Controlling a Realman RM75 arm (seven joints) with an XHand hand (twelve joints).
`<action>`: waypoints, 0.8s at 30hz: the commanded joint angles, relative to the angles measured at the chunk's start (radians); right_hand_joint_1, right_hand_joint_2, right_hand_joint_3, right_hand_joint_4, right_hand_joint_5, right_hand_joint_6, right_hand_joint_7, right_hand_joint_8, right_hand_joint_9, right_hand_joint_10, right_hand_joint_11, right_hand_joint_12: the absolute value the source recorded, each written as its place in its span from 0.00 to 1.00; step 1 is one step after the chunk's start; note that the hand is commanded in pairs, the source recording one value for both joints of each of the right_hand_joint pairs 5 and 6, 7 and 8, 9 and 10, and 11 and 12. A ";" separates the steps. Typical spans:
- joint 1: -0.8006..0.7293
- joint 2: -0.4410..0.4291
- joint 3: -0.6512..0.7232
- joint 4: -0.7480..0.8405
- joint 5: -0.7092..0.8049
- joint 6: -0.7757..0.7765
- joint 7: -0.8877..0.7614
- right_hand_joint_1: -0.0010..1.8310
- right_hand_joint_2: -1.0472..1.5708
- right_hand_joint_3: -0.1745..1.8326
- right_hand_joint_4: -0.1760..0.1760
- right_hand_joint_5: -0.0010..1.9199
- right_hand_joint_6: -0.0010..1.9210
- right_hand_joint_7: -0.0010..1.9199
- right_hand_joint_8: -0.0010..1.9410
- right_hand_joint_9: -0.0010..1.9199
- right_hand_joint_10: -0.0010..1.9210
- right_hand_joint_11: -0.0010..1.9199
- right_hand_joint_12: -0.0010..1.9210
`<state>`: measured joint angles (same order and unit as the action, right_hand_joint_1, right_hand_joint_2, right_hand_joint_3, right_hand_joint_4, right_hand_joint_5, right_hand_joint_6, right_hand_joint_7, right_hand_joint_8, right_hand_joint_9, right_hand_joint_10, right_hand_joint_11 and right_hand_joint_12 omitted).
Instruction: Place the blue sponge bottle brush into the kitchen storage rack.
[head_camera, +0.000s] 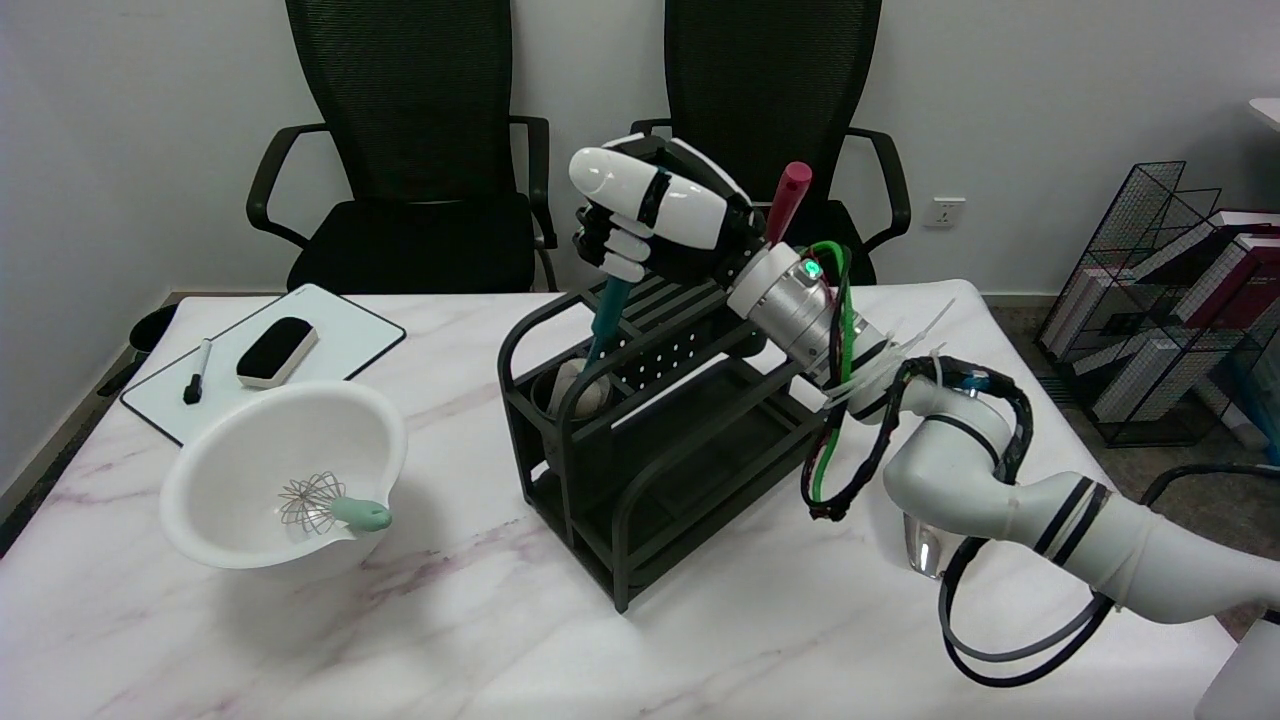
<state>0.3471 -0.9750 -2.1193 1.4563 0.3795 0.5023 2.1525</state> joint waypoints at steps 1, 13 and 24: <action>-0.014 -0.019 -0.006 -0.023 -0.007 0.033 0.002 0.56 1.00 0.26 0.50 1.00 1.00 0.95 0.94 0.90 0.89 0.77 0.77; -0.033 -0.026 -0.003 -0.025 -0.006 0.065 0.002 0.64 0.57 0.66 0.50 0.56 0.56 0.71 0.70 0.68 0.68 0.55 0.55; -0.046 -0.025 0.019 -0.034 -0.010 0.169 -0.007 0.69 0.43 0.67 0.50 0.22 0.22 0.49 0.49 0.37 0.37 0.39 0.39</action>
<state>0.3214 -0.9960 -2.1230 1.4331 0.3732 0.5680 2.1539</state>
